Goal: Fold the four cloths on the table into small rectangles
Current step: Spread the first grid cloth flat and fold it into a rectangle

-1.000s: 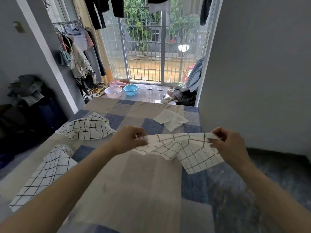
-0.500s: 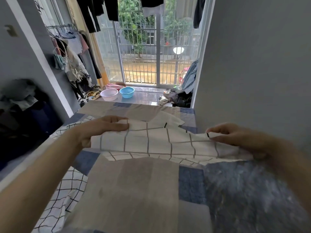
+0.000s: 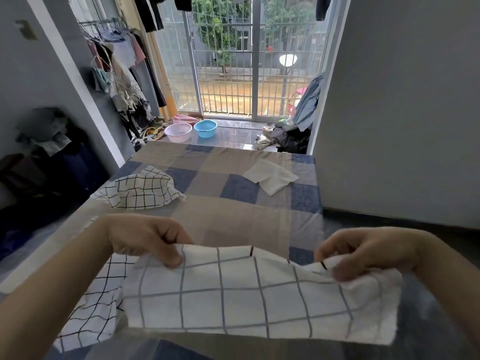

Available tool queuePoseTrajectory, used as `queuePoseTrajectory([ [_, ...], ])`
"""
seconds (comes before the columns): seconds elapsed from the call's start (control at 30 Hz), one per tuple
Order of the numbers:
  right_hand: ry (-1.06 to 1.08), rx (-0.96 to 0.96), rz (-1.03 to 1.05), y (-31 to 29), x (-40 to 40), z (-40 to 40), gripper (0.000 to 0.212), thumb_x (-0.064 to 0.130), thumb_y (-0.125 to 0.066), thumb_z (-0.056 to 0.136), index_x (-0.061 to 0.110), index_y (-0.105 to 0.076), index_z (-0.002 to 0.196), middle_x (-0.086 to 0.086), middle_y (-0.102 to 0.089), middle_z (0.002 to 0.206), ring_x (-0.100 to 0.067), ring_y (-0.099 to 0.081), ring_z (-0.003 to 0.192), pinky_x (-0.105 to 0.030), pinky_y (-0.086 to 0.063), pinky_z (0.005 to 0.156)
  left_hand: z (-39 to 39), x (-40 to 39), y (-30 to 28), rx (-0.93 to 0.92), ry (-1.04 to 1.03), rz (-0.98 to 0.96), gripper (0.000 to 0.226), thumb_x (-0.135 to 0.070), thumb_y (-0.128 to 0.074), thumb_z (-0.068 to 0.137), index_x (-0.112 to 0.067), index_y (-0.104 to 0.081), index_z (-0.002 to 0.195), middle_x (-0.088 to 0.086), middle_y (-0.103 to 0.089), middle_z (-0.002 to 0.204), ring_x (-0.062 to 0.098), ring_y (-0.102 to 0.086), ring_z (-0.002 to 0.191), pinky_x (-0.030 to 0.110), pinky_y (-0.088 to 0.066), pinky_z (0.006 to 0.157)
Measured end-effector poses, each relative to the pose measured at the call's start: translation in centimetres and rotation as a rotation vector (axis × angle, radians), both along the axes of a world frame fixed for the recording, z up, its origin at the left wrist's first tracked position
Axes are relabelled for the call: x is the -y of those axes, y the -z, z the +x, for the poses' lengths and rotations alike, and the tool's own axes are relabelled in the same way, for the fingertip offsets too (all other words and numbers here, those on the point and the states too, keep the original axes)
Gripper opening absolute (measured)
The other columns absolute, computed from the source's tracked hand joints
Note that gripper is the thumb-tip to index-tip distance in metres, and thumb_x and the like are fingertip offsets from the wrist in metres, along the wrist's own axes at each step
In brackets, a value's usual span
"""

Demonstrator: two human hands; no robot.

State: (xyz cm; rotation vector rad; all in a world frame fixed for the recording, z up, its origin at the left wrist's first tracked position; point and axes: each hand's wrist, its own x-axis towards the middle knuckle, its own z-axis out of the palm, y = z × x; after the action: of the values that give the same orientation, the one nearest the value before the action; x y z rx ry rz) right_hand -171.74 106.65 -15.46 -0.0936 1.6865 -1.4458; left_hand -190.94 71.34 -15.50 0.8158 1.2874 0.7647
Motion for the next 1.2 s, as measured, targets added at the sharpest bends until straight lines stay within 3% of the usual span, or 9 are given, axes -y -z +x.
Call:
queuePoseTrajectory([
  [0.13, 0.347, -0.092, 0.488, 3.4, -1.2, -4.2, 0.020, 0.028, -0.069, 0.086, 0.020, -0.071, 0.104, -0.001, -0.070, 0.105, -0.017, -0.067, 0.097, -0.035, -0.053, 0.092, -3.0, -2.1, 3.0, -0.329, -0.466, -0.179, 0.028, -0.020, -0.073, 0.083, -0.003, -0.070, 0.105, 0.014, -0.072, 0.095, 0.022, -0.070, 0.086, 0.033, -0.058, 0.080],
  [0.2, 0.456, -0.114, 0.605, 5.7, -1.9, -6.6, 0.016, 0.027, -0.069, 0.087, 0.017, -0.072, 0.099, -0.007, -0.069, 0.103, -0.022, -0.067, 0.095, -0.037, -0.053, 0.088, -5.3, -3.3, 5.1, -0.596, -0.530, -0.207, 0.026, -0.031, -0.078, 0.078, -0.015, -0.073, 0.098, 0.014, -0.071, 0.095, 0.027, -0.067, 0.090, 0.041, -0.054, 0.085],
  [0.37, 0.837, -0.237, 0.638, 11.0, -2.4, -11.3, 0.013, 0.014, -0.067, 0.086, 0.005, -0.069, 0.095, -0.008, -0.063, 0.084, -0.017, -0.056, 0.071, -0.026, -0.041, 0.057, -9.5, -6.3, 12.0, -1.010, -0.838, -0.181, 0.011, -0.020, -0.072, 0.083, -0.022, -0.065, 0.091, 0.002, -0.063, 0.088, 0.020, -0.058, 0.087, 0.027, -0.043, 0.073],
  [0.5, 1.114, -0.216, 0.620, 16.6, -2.7, -15.0, 0.022, 0.018, -0.071, 0.083, 0.011, -0.062, 0.102, -0.011, -0.065, 0.102, -0.024, -0.060, 0.091, -0.037, -0.050, 0.079, -11.5, -8.8, 15.6, -1.238, -0.889, -0.169, 0.013, -0.022, -0.060, 0.091, -0.013, -0.064, 0.100, 0.004, -0.060, 0.093, 0.024, -0.059, 0.091, 0.030, -0.042, 0.075],
  [0.67, 1.406, -0.270, 0.621, 21.5, -3.9, -20.5, 0.037, 0.025, -0.069, 0.086, 0.014, -0.050, 0.116, -0.006, -0.057, 0.109, -0.020, -0.053, 0.091, -0.032, -0.044, 0.070, -16.3, -12.9, 18.4, -1.303, -0.858, -0.175, 0.015, -0.019, -0.051, 0.096, -0.015, -0.052, 0.111, 0.009, -0.064, 0.098, 0.026, -0.059, 0.087, 0.036, -0.046, 0.072],
  [0.73, 1.436, -0.302, 0.616, 23.1, -4.2, -22.1, 0.032, 0.023, -0.067, 0.088, 0.014, -0.049, 0.113, -0.005, -0.056, 0.107, -0.020, -0.052, 0.090, -0.032, -0.041, 0.074, -17.6, -14.2, 20.5, -1.323, -0.886, -0.173, 0.030, -0.012, -0.049, 0.094, -0.014, -0.048, 0.124, 0.013, -0.057, 0.119, 0.031, -0.056, 0.106, 0.043, -0.047, 0.086],
  [0.87, 1.366, -0.314, 0.663, 26.2, -5.4, -24.5, 0.034, 0.022, -0.065, 0.089, 0.011, -0.050, 0.117, -0.001, -0.052, 0.102, -0.019, -0.049, 0.092, -0.030, -0.037, 0.078, -15.5, -17.0, 24.1, -1.516, -0.868, -0.003, 0.065, 0.002, -0.055, 0.079, -0.010, -0.036, 0.139, 0.018, -0.020, 0.153, 0.033, -0.023, 0.136, 0.040, -0.024, 0.111],
  [1.03, 1.434, -0.257, 0.653, 28.9, -7.5, -26.2, 0.042, 0.027, -0.066, 0.089, 0.006, -0.050, 0.121, -0.003, -0.054, 0.106, -0.022, -0.051, 0.094, -0.033, -0.041, 0.081, -6.2, -16.7, 28.1, -1.357, -0.616, 0.268, 0.044, -0.016, -0.047, 0.097, -0.020, -0.037, 0.139, 0.003, -0.012, 0.159, 0.018, -0.017, 0.145, 0.036, -0.018, 0.119],
  [1.2, 1.539, -0.158, 0.423, 29.9, -6.9, -22.5, 0.065, 0.049, -0.068, 0.082, 0.010, -0.045, 0.128, -0.008, -0.059, 0.119, -0.026, -0.059, 0.103, -0.042, -0.050, 0.091, -2.9, -12.9, 32.6, -1.343, -0.446, 0.124, 0.053, -0.037, -0.024, 0.102, -0.028, -0.015, 0.154, -0.010, 0.000, 0.163, 0.012, 0.003, 0.149, 0.043, -0.005, 0.119],
])
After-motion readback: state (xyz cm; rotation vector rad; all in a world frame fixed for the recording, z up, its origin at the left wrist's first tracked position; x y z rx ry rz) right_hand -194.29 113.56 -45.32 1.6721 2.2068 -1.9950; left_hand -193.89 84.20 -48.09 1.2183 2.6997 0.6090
